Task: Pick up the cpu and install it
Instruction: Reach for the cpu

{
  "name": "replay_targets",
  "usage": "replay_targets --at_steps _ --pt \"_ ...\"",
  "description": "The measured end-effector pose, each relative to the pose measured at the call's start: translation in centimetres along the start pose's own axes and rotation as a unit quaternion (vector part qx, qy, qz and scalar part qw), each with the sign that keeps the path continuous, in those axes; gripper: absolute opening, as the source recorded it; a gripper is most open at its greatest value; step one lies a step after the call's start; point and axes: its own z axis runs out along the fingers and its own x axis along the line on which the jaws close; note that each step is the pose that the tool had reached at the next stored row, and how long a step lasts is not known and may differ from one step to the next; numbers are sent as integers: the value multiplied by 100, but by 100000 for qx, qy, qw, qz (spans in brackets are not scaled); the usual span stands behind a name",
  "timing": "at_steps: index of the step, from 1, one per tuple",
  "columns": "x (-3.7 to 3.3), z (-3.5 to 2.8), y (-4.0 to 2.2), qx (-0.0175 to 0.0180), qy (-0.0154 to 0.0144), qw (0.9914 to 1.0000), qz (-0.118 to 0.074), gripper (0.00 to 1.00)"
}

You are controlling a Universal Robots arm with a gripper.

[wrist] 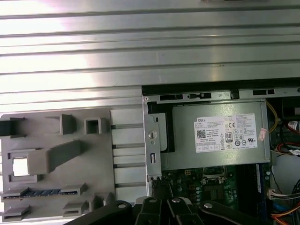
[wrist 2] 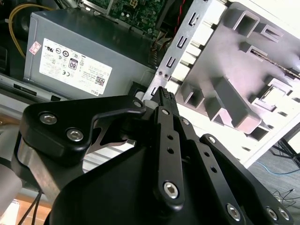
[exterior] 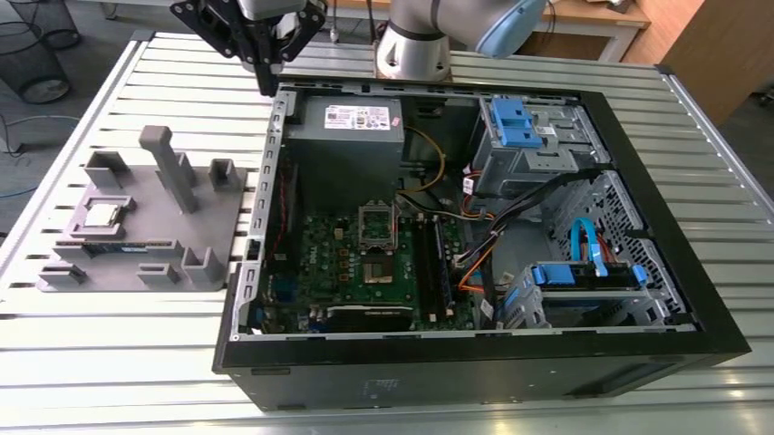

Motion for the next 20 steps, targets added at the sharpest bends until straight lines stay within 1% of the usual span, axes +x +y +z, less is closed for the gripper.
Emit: replay_targets --at_steps 20 --pt "161 -6 -12 -2 -22 100000 0 11"
